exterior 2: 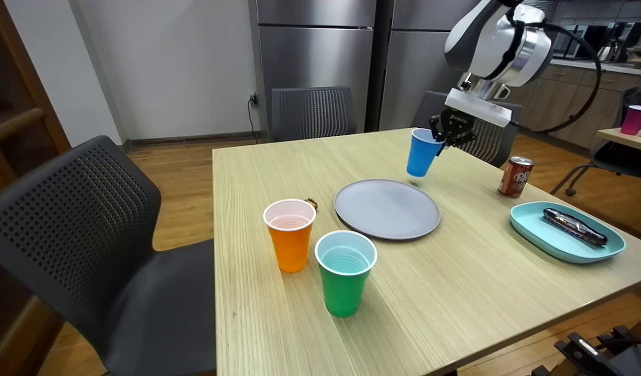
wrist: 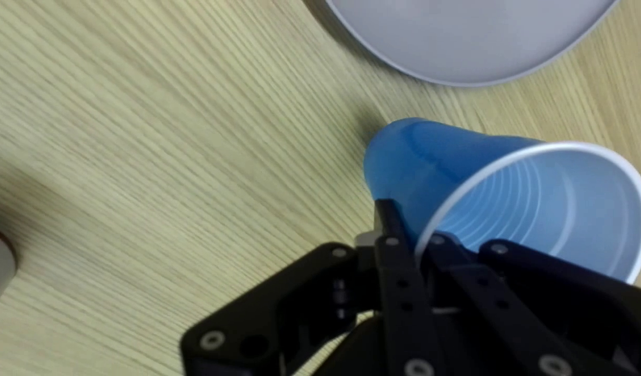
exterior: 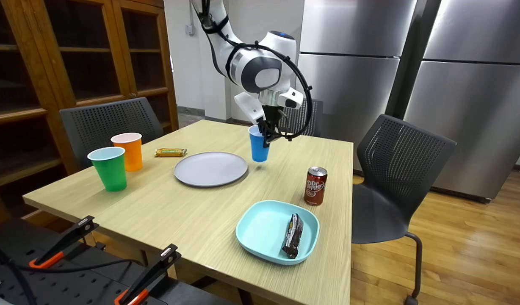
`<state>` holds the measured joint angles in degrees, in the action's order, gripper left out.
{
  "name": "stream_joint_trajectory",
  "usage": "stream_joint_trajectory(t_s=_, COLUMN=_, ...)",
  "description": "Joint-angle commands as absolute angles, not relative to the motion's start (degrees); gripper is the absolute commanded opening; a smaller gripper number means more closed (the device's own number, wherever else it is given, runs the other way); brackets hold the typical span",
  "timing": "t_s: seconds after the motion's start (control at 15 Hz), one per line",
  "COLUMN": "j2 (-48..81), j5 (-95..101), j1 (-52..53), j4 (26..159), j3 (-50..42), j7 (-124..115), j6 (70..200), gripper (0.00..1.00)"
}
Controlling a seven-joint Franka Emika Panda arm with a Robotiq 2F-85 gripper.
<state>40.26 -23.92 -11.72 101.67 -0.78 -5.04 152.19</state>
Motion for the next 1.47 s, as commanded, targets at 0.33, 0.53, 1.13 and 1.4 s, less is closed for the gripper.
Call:
stream_joint_trajectory(t_s=0.33, j2=31.02, j5=-19.47, j1=-10.29, j4=115.93, j3=1.75, j7=2.06, j6=153.17, gripper=0.00)
stream_joint_trajectory(t_s=0.53, j2=30.17, j5=-18.27, j1=-9.25, j4=118.13, j3=2.33, j7=3.08, j6=153.23, gripper=0.00)
stream_joint_trajectory(t_s=1.13, j2=29.99, j5=-15.73, j1=-7.51, j4=119.98, j3=2.29, j7=3.13, j6=152.99, gripper=0.00)
stream_joint_trajectory(t_s=1.4, j2=29.81, j5=-15.25, j1=-7.45, j4=120.16, j3=2.42, j7=3.19, j6=152.75, gripper=0.27)
